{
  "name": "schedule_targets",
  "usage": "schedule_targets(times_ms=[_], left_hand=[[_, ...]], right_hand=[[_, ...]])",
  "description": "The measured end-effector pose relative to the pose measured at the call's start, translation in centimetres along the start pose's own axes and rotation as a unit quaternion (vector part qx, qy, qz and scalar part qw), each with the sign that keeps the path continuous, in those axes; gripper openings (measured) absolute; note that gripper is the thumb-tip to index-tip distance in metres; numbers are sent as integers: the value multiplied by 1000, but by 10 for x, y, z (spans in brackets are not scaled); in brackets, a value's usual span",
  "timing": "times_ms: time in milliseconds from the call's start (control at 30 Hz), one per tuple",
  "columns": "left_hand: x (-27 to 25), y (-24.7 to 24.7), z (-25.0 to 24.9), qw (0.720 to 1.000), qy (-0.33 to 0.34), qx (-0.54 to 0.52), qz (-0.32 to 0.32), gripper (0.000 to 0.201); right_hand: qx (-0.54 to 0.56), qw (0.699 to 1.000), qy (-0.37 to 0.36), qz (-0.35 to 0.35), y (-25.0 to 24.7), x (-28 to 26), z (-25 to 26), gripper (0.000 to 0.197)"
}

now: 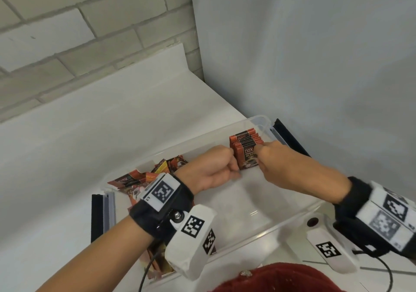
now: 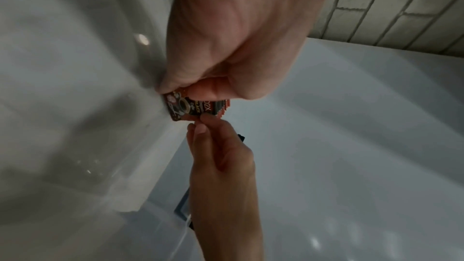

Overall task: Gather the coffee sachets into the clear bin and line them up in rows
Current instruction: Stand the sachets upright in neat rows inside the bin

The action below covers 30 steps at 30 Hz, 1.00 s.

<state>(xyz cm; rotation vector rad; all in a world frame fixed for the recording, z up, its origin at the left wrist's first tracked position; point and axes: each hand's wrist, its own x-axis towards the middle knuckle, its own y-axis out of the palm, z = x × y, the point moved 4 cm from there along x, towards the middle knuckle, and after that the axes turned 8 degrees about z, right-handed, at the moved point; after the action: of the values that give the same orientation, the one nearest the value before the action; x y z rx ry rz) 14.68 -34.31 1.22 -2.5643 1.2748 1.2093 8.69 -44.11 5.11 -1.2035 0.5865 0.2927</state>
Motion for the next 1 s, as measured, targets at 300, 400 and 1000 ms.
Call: schedule_targets(times_ms=[300,400,1000], left_hand=[[-64,-33,-42,983,39,180,25,35],[-104,-52,-63,924,55,379,8,30],[-128,-108,-12,705,-51,706,-45,39]], right_hand=[[11,998,-64,2,-7,-8,4,26],[92,986,-140,24,-11,-12,21,22],[213,947,-209,115,16,36,129,43]])
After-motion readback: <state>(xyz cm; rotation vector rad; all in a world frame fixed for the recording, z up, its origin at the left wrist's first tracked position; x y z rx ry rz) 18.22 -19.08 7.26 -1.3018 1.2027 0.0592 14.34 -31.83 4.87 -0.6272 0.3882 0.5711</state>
